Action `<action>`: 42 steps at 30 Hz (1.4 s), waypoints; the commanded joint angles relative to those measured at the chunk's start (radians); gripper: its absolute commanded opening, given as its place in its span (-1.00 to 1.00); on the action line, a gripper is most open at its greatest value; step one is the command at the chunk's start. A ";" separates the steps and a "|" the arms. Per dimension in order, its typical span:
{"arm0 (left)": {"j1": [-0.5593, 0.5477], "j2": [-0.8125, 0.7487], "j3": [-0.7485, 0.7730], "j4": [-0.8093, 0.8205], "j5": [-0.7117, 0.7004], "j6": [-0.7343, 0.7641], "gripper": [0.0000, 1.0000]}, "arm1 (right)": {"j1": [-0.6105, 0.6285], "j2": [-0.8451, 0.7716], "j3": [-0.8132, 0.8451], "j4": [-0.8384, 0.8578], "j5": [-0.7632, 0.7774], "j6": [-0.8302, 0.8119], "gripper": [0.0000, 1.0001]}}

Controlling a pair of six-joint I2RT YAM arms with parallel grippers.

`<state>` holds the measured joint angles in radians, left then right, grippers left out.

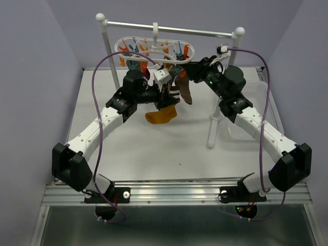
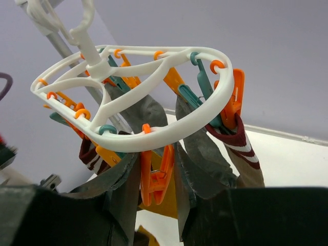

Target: Clip the socks to the hanger

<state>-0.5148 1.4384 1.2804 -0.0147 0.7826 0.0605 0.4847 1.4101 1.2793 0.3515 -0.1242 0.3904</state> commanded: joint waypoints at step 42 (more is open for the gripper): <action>0.127 0.401 0.623 -1.113 0.527 1.323 -1.00 | -0.015 -0.114 -0.117 0.211 -0.394 -0.166 -0.99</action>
<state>-0.3935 1.8965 1.8874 -1.0687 1.2602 1.3304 0.4706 1.3281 1.1755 0.4885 -0.4694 0.2451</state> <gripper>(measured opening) 0.058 0.337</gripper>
